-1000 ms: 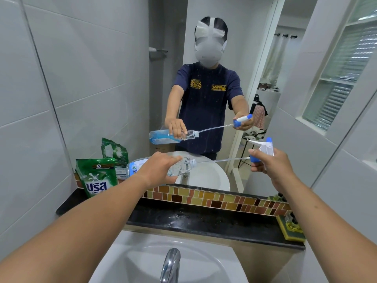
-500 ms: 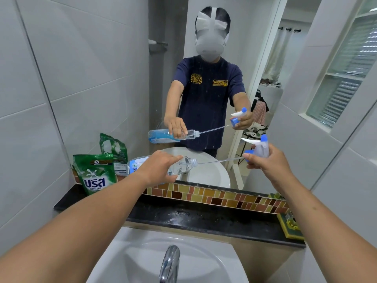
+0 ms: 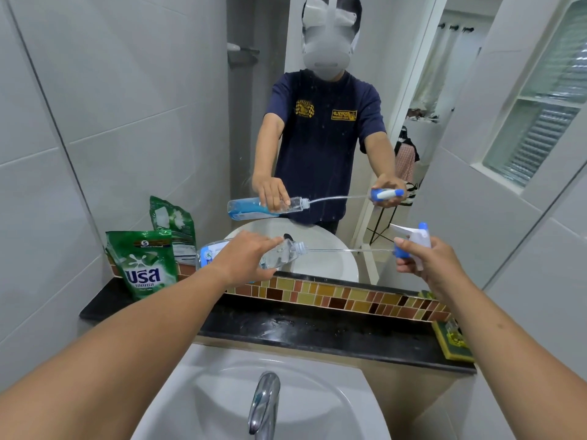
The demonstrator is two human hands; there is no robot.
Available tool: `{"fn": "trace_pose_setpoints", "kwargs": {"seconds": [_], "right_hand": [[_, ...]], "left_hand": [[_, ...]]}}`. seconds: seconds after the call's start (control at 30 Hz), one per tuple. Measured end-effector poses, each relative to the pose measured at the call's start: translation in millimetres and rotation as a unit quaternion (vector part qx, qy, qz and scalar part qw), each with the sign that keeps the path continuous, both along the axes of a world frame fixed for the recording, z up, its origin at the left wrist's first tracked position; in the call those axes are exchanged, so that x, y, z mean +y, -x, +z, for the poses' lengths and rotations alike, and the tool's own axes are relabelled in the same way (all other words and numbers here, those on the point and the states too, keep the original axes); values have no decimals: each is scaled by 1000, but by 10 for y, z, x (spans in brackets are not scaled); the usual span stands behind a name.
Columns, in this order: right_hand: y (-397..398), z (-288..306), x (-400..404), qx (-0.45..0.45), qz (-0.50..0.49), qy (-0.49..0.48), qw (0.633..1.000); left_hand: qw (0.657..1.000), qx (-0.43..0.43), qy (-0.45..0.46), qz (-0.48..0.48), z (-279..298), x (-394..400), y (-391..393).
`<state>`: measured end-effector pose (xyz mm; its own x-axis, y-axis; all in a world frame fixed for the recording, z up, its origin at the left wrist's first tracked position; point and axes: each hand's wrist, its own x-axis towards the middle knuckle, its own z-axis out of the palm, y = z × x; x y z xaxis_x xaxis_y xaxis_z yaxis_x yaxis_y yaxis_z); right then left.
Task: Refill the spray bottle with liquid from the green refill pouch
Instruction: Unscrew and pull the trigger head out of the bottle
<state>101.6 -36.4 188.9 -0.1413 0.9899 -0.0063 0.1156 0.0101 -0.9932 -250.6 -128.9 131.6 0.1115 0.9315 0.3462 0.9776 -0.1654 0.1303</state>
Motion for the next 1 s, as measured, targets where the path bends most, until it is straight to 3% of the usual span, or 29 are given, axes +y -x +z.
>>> {"fn": "trace_pose_setpoints", "kwargs": {"seconds": [0.3, 1.0], "right_hand": [[-171, -337, 119, 40, -11, 95, 995], [-392, -1177, 422, 111, -22, 193, 975]], "left_hand": [[999, -25, -37, -13, -293, 100, -42], [997, -55, -36, -50, -1055, 392, -97]]}}
